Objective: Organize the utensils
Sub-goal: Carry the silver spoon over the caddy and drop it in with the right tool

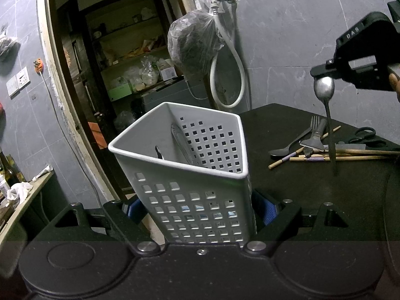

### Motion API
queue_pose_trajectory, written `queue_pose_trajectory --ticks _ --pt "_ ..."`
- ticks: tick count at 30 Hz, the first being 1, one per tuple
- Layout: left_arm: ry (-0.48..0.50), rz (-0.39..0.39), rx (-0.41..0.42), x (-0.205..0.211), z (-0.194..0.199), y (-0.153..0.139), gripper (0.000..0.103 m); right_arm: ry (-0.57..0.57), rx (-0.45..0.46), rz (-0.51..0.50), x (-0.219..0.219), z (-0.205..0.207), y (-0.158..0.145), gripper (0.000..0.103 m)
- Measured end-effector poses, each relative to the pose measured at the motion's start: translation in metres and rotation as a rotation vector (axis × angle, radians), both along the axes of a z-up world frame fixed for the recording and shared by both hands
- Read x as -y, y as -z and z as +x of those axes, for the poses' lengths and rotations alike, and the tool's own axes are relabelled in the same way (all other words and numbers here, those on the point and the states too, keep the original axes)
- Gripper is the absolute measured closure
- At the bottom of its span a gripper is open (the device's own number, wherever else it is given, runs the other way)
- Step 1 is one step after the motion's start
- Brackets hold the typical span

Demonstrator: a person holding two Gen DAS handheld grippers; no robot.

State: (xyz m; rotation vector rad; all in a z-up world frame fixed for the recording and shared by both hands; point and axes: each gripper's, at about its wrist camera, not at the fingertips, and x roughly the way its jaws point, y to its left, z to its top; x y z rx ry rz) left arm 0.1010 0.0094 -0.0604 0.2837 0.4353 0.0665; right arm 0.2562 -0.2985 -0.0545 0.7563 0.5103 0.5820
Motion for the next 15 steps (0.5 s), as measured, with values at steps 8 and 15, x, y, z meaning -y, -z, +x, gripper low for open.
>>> queue_pose_trajectory --ticks 8,15 --pt "0.001 0.003 0.000 0.000 0.000 0.000 0.015 -0.031 0.037 -0.107 -0.013 -0.020 0.009 0.099" --pt "0.001 0.004 0.000 0.001 0.000 0.001 0.015 -0.027 0.042 -0.120 -0.009 -0.031 0.012 0.100"
